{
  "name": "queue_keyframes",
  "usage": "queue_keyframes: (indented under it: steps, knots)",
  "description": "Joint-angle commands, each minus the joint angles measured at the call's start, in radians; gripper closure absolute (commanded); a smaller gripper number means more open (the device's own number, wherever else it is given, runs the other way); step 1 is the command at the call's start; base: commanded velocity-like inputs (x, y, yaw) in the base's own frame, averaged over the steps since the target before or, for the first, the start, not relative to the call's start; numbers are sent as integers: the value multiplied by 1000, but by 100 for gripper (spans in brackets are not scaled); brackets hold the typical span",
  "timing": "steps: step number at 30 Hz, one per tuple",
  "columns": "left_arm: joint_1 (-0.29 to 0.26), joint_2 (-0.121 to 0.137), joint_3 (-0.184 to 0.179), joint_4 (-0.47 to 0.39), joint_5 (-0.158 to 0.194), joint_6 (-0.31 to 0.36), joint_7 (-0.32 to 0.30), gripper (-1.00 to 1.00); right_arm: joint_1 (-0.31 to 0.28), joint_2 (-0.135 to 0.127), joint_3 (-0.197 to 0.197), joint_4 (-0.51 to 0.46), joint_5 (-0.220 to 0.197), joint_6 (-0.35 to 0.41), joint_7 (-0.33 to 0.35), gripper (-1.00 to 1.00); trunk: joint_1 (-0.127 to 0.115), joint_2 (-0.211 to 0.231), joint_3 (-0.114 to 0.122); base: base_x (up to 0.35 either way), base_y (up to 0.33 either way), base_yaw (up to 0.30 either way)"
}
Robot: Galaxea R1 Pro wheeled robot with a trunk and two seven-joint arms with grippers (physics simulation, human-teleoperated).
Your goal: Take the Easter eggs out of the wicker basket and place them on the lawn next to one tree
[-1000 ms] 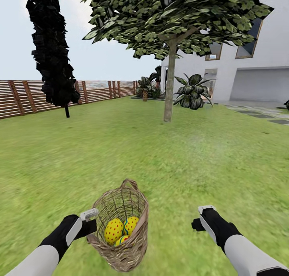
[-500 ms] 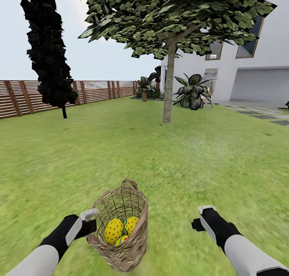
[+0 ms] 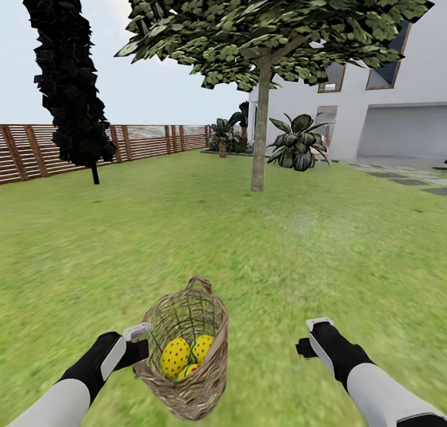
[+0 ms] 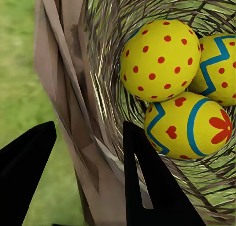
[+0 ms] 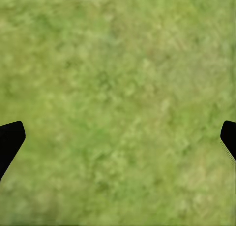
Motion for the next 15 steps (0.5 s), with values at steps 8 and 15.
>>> queue_keyframes:
  steps: [8,15]
  knots:
    - [-1,-2,3,-3,17,5,8,100,-1,-1,7,-2,-12,4,-7,-100,1,-1,-1,328,-86,0]
    - [-1,-2,3,-3,17,5,7,100,-1,-2,7,-2,-12,4,-7,-100,1,-1,-1,329,-84,0]
